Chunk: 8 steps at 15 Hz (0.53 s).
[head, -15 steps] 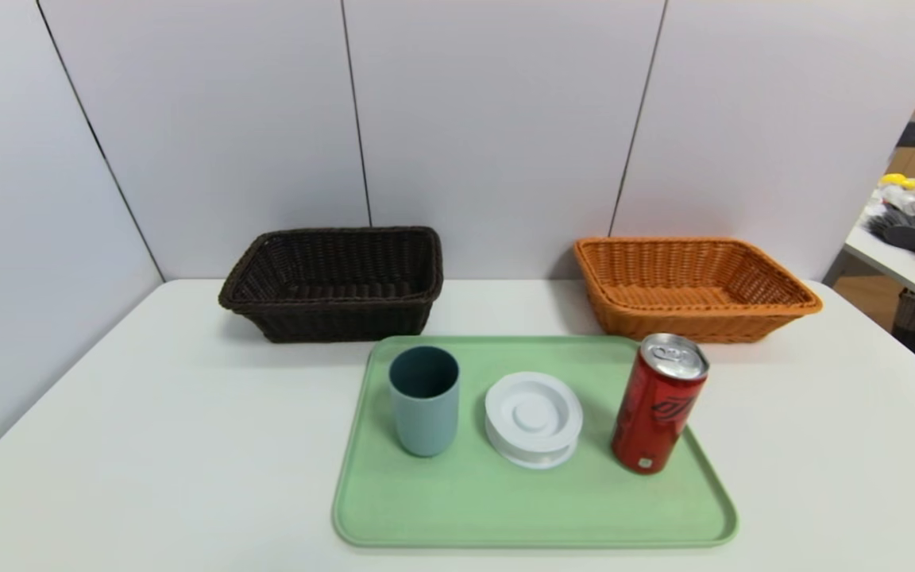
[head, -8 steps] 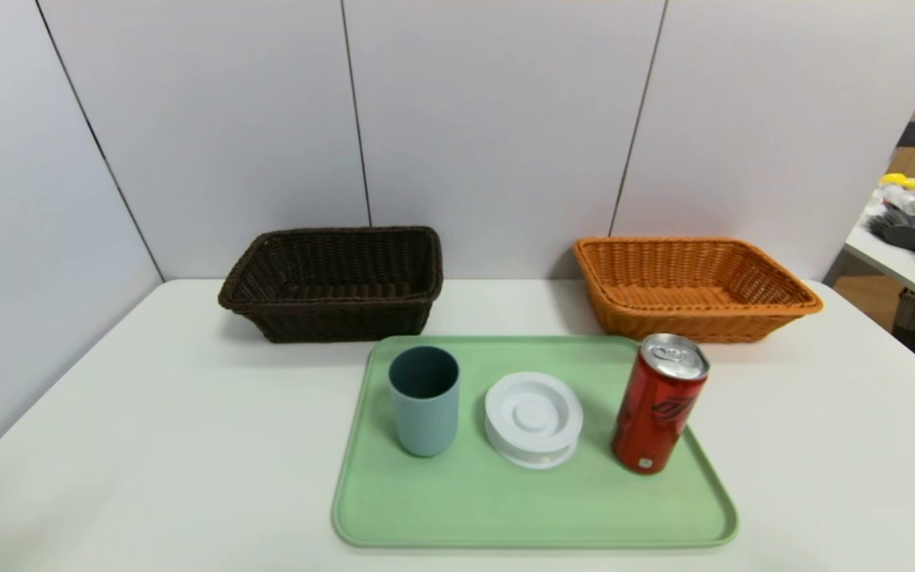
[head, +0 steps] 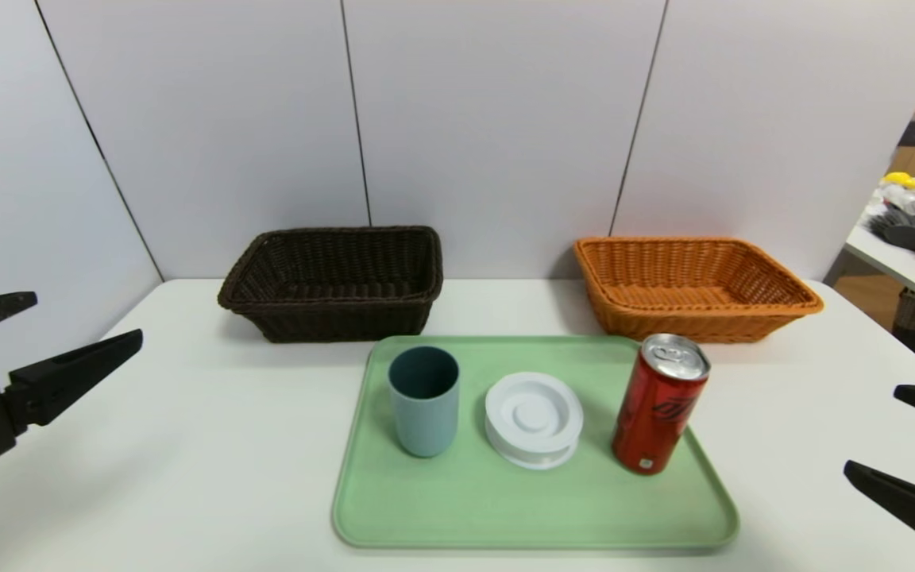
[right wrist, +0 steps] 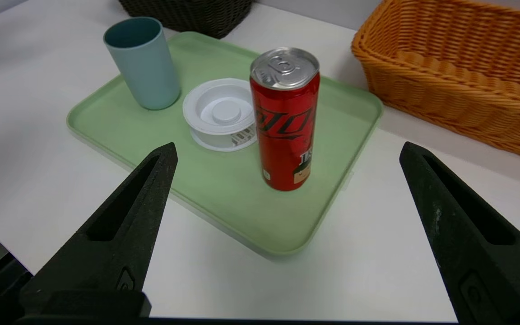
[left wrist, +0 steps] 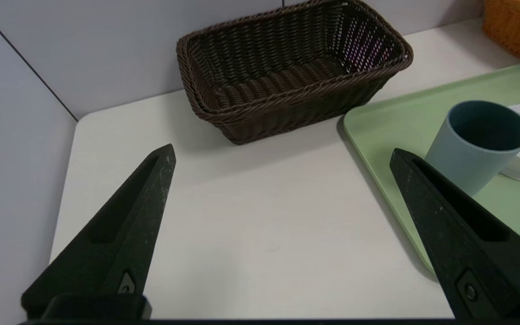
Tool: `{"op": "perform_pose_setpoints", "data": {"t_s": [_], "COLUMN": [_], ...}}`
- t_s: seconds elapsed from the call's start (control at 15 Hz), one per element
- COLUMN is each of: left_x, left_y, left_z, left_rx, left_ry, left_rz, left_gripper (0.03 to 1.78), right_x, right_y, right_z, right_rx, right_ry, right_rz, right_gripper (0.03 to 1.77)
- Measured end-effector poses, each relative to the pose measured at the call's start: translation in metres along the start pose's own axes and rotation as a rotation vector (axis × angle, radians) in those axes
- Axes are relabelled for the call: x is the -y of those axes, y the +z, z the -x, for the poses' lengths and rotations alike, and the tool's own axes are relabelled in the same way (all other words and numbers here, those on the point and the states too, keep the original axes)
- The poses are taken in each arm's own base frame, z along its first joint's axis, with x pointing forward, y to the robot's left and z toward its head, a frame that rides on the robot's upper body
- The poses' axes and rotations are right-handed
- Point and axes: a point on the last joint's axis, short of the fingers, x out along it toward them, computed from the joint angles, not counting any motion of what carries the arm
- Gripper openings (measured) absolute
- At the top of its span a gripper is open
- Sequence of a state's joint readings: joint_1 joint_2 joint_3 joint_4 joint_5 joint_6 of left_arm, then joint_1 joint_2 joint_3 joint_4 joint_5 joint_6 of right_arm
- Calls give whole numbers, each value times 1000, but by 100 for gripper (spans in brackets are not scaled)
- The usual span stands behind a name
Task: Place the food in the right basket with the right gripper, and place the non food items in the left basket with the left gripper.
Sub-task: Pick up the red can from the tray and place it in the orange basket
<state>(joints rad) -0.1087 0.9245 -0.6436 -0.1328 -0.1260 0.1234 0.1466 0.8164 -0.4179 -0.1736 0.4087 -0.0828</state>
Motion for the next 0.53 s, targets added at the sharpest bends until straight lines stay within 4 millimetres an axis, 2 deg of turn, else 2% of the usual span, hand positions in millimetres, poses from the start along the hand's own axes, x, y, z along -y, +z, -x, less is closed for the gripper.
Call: {"op": "perform_pose_setpoints", "data": {"t_s": [0.33, 0.53], "left_x": [-1, -1], "left_y": [-16, -20], "left_z": [-26, -32], "left_rx": [-38, -60], "left_ry": [8, 4], "left_rz": [12, 15], "left_gripper": [169, 169], "right_x": [6, 12], "right_y": [-17, -21], "right_z": [-32, -49], "right_rx": [-81, -84], "right_ry": [55, 54], "right_rz": [-41, -52], "right_gripper": [170, 170]}}
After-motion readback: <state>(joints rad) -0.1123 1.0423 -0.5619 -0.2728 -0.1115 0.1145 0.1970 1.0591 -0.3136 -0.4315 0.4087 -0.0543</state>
